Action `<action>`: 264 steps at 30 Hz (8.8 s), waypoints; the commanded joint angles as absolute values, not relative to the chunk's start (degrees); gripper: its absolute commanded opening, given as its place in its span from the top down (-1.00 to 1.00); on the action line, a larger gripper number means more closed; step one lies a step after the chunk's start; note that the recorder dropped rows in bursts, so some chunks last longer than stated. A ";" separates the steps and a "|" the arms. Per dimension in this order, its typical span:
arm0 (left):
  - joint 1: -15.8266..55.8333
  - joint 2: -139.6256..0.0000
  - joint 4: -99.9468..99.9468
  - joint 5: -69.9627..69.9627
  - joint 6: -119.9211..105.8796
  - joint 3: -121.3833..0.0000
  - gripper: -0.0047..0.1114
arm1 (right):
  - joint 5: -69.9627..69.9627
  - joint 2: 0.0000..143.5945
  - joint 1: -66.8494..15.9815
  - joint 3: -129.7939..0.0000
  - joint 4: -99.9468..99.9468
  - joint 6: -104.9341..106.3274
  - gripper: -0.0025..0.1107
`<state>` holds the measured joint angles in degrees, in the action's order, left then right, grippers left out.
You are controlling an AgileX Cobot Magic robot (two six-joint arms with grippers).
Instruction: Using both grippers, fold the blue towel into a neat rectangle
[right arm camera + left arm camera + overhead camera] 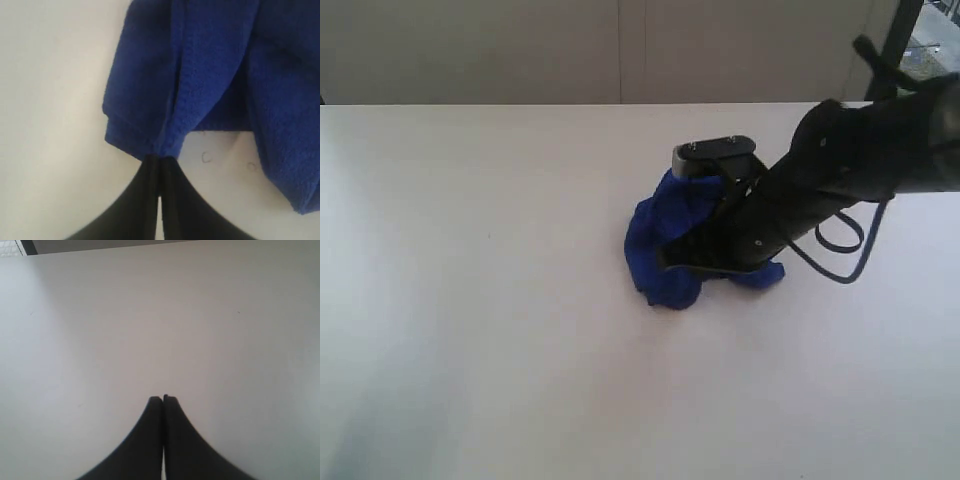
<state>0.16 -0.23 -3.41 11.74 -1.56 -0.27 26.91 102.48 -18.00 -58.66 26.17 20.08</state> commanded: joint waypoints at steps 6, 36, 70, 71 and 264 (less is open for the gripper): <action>0.08 0.00 -3.58 11.58 -1.53 0.00 0.92 | 23.62 105.40 -18.22 -58.74 25.87 20.82 0.77; 0.08 0.00 -3.58 11.58 -1.53 0.00 0.92 | 23.88 106.59 -14.87 -58.75 25.76 14.23 0.33; 0.08 0.00 -3.58 11.58 -1.53 0.00 0.92 | 24.19 104.10 -12.48 -58.75 15.52 8.80 0.33; 0.08 0.00 -3.58 11.58 -1.53 0.00 0.92 | 23.75 103.39 -12.48 -58.75 15.39 8.80 0.33; 31.61 -80.10 -34.30 4.95 -19.32 -37.32 0.92 | 12.00 105.51 -19.37 -51.33 20.69 17.04 0.48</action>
